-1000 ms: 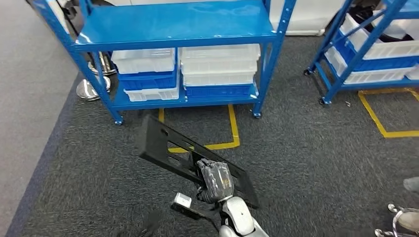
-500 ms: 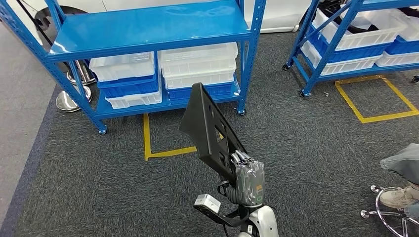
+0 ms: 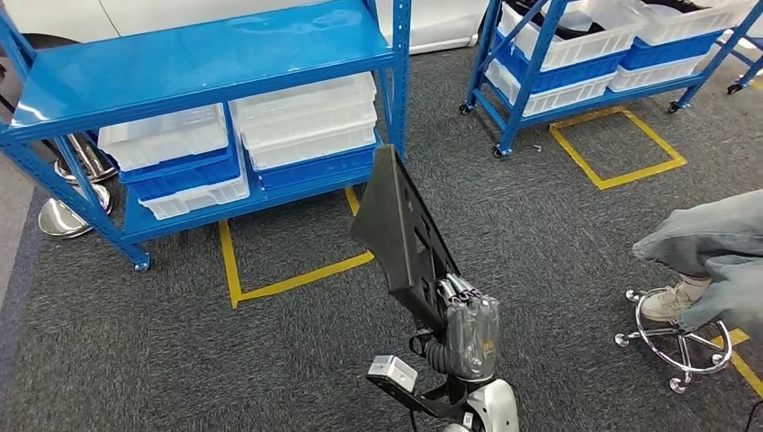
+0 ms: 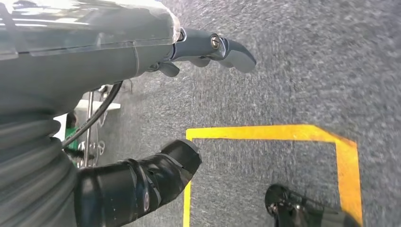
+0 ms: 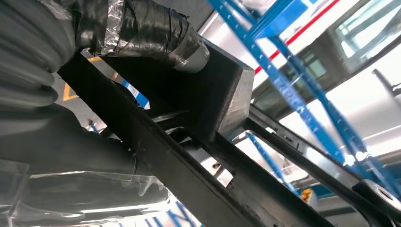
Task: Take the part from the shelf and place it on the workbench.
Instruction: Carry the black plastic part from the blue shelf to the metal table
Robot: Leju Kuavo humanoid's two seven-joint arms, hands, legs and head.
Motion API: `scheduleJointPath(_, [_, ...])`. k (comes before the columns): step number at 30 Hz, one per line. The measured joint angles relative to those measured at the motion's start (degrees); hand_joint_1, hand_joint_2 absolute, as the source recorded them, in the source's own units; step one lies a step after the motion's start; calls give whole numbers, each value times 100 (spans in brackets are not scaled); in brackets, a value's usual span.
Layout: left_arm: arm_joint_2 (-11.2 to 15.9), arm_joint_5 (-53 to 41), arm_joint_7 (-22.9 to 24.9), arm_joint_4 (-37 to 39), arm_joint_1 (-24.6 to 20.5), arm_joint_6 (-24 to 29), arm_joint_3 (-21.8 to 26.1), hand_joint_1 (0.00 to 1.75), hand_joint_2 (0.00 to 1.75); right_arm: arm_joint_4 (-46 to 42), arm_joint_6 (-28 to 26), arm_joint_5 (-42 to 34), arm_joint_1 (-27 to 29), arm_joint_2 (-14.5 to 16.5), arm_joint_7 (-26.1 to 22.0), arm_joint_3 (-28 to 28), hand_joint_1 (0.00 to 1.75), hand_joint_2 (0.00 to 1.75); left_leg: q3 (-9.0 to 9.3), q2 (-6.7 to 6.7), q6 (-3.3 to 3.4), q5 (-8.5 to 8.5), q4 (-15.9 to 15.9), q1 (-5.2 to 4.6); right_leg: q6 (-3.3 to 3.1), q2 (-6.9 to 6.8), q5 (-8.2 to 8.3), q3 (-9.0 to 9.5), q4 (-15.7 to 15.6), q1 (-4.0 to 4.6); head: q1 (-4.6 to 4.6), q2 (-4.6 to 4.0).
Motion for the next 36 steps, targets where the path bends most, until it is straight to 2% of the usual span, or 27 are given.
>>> scheduleJointPath(1, [-6,-25,-4,0,-11,-4,1,0,175,-17,0,-1,12,14,-15,-17,175,175,4,-8,-32,-20,11,14,-37,48,19,-1,-20,-6,0,0])
scheduleJointPath(3, [-19,-73,-9,0,-17,-10,1,0,175,-57,0,-2,31,54,-48,-45,175,175,-83,-215,-86,-215,234,45,-115,150,65,-3,-65,-30,-2,0])
scheduleJointPath(5, [-24,-98,-11,4,-7,-11,1,0,175,-84,0,-4,39,97,-82,-64,175,175,-373,-479,-119,-603,890,66,-161,260,97,-20,-81,-34,-3,0])
scheduleJointPath(6, [-23,-101,-11,8,-1,-11,1,0,175,-87,1,-4,43,110,-91,-70,175,175,-547,-526,-129,-765,1271,69,-172,324,104,-30,-79,-26,-4,0])
scheduleJointPath(7, [-24,-102,-11,11,5,-11,1,0,175,-89,1,-4,52,117,-96,-79,175,175,-673,-547,-132,-836,1540,68,-177,393,110,-37,-76,-18,-3,0])
scheduleJointPath(8, [-27,-103,-11,13,11,-11,1,0,175,-89,2,-5,60,120,-97,-89,175,175,-703,-555,-126,-784,1600,68,-180,467,114,-40,-70,-10,-3,0])
scheduleJointPath(9, [-30,-103,-11,14,15,-11,1,0,175,-89,2,-5,66,124,-97,-98,175,175,-627,-570,-113,-626,1430,68,-178,544,118,-41,-61,-6,-3,0])
scheduleJointPath(10, [-32,-104,-11,15,16,-11,1,0,175,-90,2,-5,70,130,-97,-106,175,175,-458,-621,-93,-398,1068,68,-174,619,121,-40,-51,-6,-3,0])
scheduleJointPath(11, [-32,-105,-11,16,17,-11,1,0,175,-91,2,-5,71,137,-98,-110,175,175,-270,-742,-68,-217,666,70,-165,687,126,-44,-42,-11,-2,0])
scheduleJointPath(12, [-31,-111,-11,19,18,-11,1,0,175,-93,2,-9,69,143,-103,-114,175,175,-119,-872,-47,-96,323,70,-146,752,134,-59,-28,-13,-2,0])
scheduleJointPath(13, [-29,-124,-12,22,20,-11,1,0,175,-98,2,-21,69,150,-111,-116,175,175,-28,-980,-30,-44,112,66,-117,810,149,-82,-21,-22,-3,0])
scheduleJointPath(14, [-27,-141,-13,26,15,-12,1,0,175,-104,2,-43,72,155,-123,-119,175,175,-1,-1042,-14,-53,33,59,-78,867,170,-109,-23,-34,-3,0])
scheduleJointPath(16, [-25,-189,-20,28,-6,-15,1,0,175,-122,1,-127,86,161,-165,-126,175,175,7,-957,28,-19,-18,52,12,974,216,-149,-46,-48,-2,0])
scheduleJointPath(17, [-25,-210,-24,29,-15,-17,1,0,175,-132,0,-187,95,161,-188,-129,175,175,19,-884,64,14,-61,58,42,915,198,-172,-20,-41,-1,0])
scheduleJointPath(18, [-26,-235,-30,30,-16,-20,1,0,175,-144,0,-253,99,161,-209,-131,175,175,32,-805,107,48,-108,65,64,784,120,-223,83,-26,2,0])
scheduleJointPath(20, [-29,-284,-40,31,-2,-31,1,0,175,-164,0,-381,104,161,-242,-132,175,175,39,-639,165,89,-157,61,86,431,-221,-470,633,-13,2,0])
scheduleJointPath(22, [-31,-332,-46,31,12,-50,1,0,175,-173,0,-470,116,159,-280,-132,175,175,16,-482,176,89,-143,47,112,301,-522,-763,1296,-30,1,0])
scheduleJointPath(23, [-31,-354,-48,31,16,-57,1,0,175,-176,0,-495,128,158,-297,-133,175,175,6,-405,173,85,-133,45,121,282,-545,-816,1437,-39,1,0])
scheduleJointPath(24, [-32,-371,-49,31,15,-66,1,0,175,-184,1,-527,140,156,-315,-133,175,175,0,-329,168,77,-123,45,125,260,-465,-754,1360,-46,2,0])
scheduleJointPath(25, [-35,-387,-50,31,10,-75,1,0,175,-195,1,-567,149,155,-333,-134,175,175,-1,-261,158,67,-113,45,123,216,-312,-588,1085,-51,1,0])
scheduleJointPath(27, [-41,-417,-53,31,3,-91,1,0,175,-226,1,-746,153,151,-366,-124,175,175,11,-146,114,31,-81,30,86,-19,-38,-147,322,-30,1,0])
scheduleJointPath(28, [-42,-435,-55,31,3,-94,1,0,175,-239,1,-901,150,144,-373,-103,175,175,18,-98,85,12,-64,18,56,-109,21,-11,74,-10,0,0])
scheduleJointPath(29, [-43,-450,-57,31,4,-94,1,0,175,-249,2,-1038,147,137,-374,-81,175,175,23,-62,60,-4,-50,7,29,-173,30,50,-47,10,-1,0])
scheduleJointPath(30, [-43,-462,-58,31,6,-94,2,0,175,-254,2,-1144,145,130,-371,-62,175,175,25,-38,42,-13,-44,-3,10,-174,24,51,-59,25,-1,0])
scheduleJointPath(33, [-43,-468,-61,31,5,-94,3,0,175,-261,6,-1257,145,120,-367,-37,175,175,29,-16,32,-15,-43,-2,0,-135,28,44,-60,26,-1,0])
scheduleJointPath(35, [-48,-475,-65,31,-3,-96,4,0,175,-278,89,-1616,145,76,-366,29,175,175,45,47,2,-19,-51,7,-27,-69,37,30,-66,33,-1,0])
scheduleJointPath(36, [-55,-486,-71,31,-1,-98,14,0,175,-322,276,-2098,140,19,-413,102,175,175,-29,-63,-30,-169,148,27,-68,17,59,21,-84,23,-1,0])
